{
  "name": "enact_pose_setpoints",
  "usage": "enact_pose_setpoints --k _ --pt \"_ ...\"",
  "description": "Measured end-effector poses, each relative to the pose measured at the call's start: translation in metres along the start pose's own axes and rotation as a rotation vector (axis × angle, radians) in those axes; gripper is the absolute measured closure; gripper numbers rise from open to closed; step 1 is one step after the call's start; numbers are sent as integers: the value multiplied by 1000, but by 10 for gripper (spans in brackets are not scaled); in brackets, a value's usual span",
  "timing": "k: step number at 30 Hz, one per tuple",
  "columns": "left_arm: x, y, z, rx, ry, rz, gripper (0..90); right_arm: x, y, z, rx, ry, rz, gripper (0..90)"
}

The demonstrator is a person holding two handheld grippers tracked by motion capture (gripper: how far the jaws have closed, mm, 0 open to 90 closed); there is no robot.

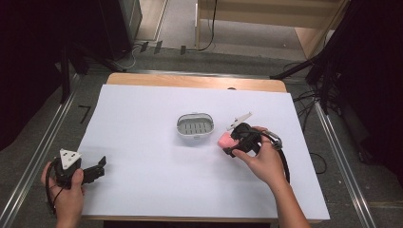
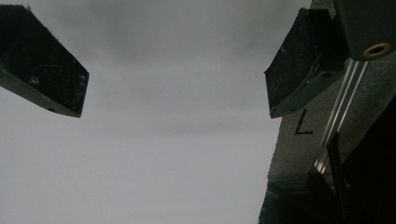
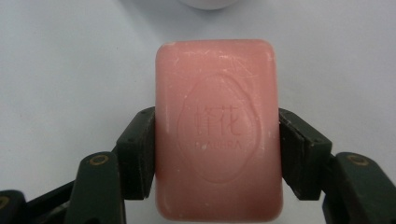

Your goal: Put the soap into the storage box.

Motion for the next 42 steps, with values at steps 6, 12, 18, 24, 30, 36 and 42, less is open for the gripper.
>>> enact_pose_setpoints --k 6,12,18,24,30,36,42 --pt "-1 0 0 -3 3 3 65 0 3 -6 33 -10 -12 383" --pt "-1 0 0 -3 5 6 65 -2 6 -14 78 -14 -26 383" --pt "-1 0 0 1 5 11 66 -2 10 -18 94 -8 -36 383" --pt "-1 0 0 -2 6 11 66 1 15 -24 110 -24 -51 383" --pt "-1 0 0 -2 9 10 66 3 18 -31 134 -36 -60 383" --pt "-1 0 0 -3 9 11 66 4 21 -35 153 -48 -77 383" --pt "-1 0 0 -3 8 10 66 5 23 -40 166 -54 -80 383"
Point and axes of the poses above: each handheld gripper's, and its own axes: x roughly backward along the jaws, z roughly out of its underside, y roughly to its left, the point moved 7 cm from there along -x, roughly forward along the jaws, and after that the axes turned 2 degrees about -y, right-handed, at the moved point
